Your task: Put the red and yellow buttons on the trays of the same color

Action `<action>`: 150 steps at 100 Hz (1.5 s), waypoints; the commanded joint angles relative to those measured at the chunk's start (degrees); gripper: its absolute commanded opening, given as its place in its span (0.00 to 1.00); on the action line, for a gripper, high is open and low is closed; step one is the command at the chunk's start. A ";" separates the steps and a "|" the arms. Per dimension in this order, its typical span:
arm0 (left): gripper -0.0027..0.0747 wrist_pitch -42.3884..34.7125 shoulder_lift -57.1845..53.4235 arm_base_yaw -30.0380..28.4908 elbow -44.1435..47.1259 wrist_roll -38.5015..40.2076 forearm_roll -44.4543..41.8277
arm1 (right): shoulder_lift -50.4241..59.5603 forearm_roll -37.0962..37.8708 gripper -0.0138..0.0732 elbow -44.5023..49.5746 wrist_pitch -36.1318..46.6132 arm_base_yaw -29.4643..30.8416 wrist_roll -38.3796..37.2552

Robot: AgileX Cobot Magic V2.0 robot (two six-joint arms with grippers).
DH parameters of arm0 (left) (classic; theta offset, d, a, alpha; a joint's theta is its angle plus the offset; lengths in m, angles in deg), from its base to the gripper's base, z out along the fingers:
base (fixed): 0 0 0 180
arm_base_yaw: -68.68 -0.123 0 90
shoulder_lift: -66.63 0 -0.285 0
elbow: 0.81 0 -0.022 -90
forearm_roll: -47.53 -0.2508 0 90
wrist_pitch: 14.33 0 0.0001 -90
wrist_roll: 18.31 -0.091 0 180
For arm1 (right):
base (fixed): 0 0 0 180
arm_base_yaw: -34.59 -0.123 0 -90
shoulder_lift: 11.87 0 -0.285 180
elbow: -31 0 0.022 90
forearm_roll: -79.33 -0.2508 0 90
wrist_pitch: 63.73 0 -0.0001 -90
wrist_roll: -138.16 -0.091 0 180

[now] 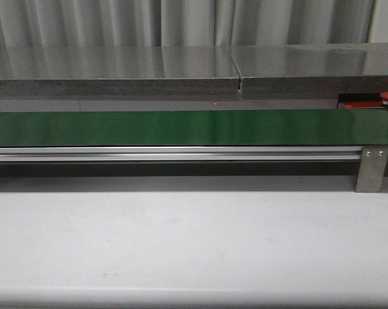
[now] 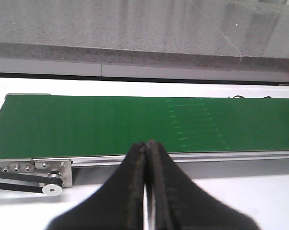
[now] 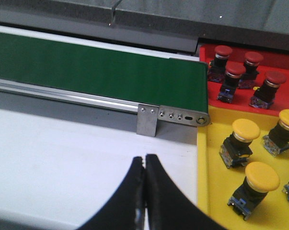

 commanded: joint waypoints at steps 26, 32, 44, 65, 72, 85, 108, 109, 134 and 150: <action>0.01 -3.73 -0.01 0.33 -1.60 0.42 1.27 | 8.18 4.69 0.08 12.49 20.00 -1.07 -8.14; 0.01 -3.73 -0.01 0.33 -1.60 0.42 1.27 | 8.60 4.69 0.08 14.51 21.56 -1.07 -8.29; 0.01 -3.73 -0.01 0.33 -1.60 0.42 1.27 | 8.65 4.69 0.08 17.66 25.23 -1.07 -8.88; 0.01 -3.73 -0.01 0.33 -1.60 0.42 1.27 | 8.65 6.35 0.08 17.61 25.95 -1.07 -9.31; 0.01 -3.73 -0.01 0.33 -1.60 0.42 1.27 | 8.65 6.35 0.08 17.61 26.02 -1.07 -9.31; 0.01 -3.73 -0.01 0.33 -1.60 0.42 1.27 | 8.65 6.27 0.08 17.61 25.97 -1.07 -9.31; 0.01 -3.73 -0.01 0.33 -1.60 0.42 1.27 | 8.65 6.27 0.08 17.61 25.97 -1.07 -9.31; 0.01 -3.73 -0.01 0.33 -1.60 0.42 1.27 | 8.65 6.27 0.08 17.61 25.97 -1.07 -9.31; 0.01 -3.73 -0.01 0.33 -1.60 0.42 1.27 | 8.65 6.27 0.08 17.61 25.97 -1.07 -9.31; 0.01 -3.73 -0.01 0.33 -1.60 0.42 1.27 | 8.65 6.27 0.08 17.61 25.97 -1.07 -9.31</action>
